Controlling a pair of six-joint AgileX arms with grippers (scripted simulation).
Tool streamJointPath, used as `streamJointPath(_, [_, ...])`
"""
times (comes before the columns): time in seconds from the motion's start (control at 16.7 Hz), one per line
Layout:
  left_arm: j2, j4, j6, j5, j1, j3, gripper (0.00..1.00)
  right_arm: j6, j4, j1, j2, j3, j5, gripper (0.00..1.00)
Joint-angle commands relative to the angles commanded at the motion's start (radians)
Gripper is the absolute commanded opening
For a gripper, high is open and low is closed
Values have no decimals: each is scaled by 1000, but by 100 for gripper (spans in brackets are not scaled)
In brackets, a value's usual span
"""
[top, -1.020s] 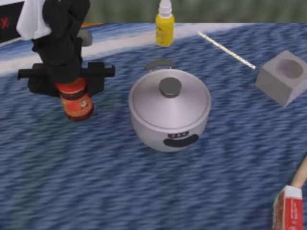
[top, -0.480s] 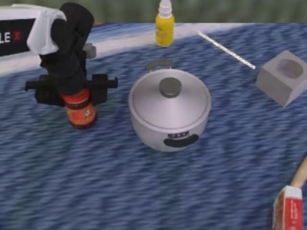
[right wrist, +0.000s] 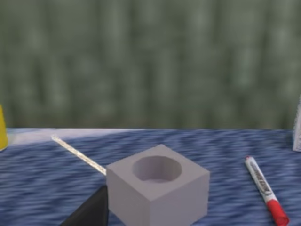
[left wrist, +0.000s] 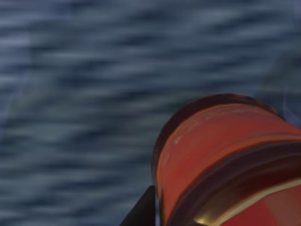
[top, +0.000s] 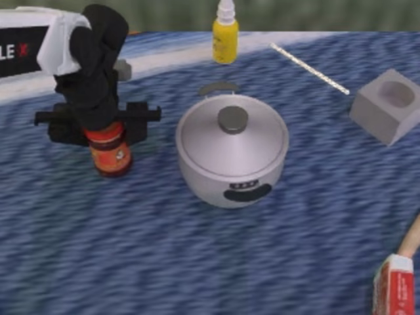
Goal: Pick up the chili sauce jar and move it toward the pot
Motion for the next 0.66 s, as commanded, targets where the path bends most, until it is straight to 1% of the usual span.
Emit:
streamJointPath(0.3, [0,0,0,0,0,0,98,0,0,0,0,0,0,100])
streamJointPath(0.36, [0,0,0,0,0,0,100,0,0,0,0,0,0,100])
streamJointPath(0.66, [0,0,0,0,0,0,100,0,0,0,0,0,0,100])
